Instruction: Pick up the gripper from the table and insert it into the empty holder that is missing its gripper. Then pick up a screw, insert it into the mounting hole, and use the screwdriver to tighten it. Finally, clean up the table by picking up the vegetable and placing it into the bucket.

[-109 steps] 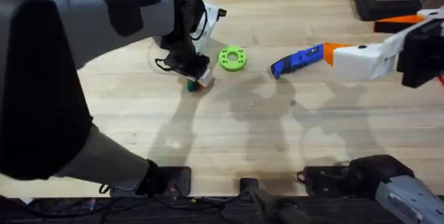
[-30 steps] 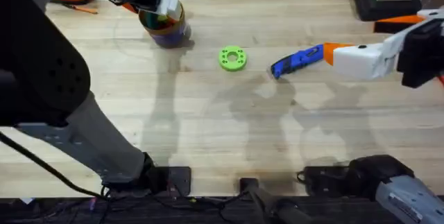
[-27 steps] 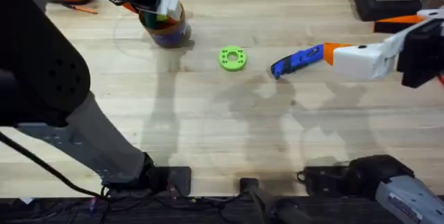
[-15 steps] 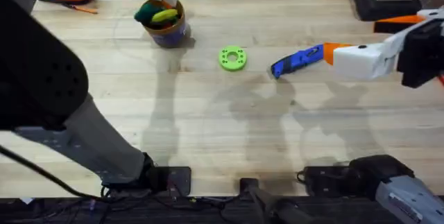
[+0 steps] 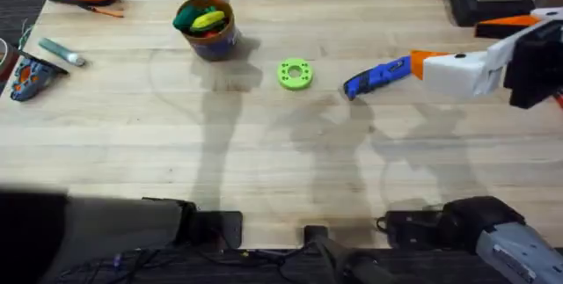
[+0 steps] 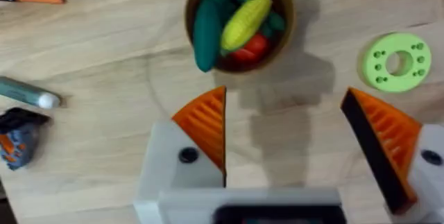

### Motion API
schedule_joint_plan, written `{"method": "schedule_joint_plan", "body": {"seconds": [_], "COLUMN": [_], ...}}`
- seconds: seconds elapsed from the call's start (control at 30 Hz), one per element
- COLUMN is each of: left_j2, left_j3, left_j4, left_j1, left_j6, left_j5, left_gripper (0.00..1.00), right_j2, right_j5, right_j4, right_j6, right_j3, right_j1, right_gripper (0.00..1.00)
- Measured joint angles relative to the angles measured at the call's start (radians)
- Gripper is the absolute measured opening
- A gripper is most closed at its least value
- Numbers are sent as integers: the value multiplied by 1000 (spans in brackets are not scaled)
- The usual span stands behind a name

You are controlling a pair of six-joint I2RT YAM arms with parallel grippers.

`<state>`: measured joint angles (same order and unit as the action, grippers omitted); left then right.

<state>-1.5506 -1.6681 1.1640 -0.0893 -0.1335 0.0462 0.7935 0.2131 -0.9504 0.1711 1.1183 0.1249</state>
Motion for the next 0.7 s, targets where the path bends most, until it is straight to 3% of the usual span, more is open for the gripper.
{"method": "schedule_joint_plan", "body": {"seconds": [0.3,0.4,0.6,0.7], "left_j2": [299,387,514,551], "left_j3": [339,427,582,610], "left_j4": [-26,-35,-42,-37], "left_j1": [-121,-191,-383,-437], "left_j6": [146,214,357,396], "left_j5": [3,6,67,82], "left_gripper": [987,988,988,988], "right_j2": [0,-5,-38,-60], "right_j5": [-3,-3,-3,-3], "right_j4": [-115,-174,-257,-284], "right_j6": [-8,-9,-11,-11], "right_j3": [0,0,0,0], "right_j1": [0,0,0,0], "right_gripper": [994,994,993,993]}}
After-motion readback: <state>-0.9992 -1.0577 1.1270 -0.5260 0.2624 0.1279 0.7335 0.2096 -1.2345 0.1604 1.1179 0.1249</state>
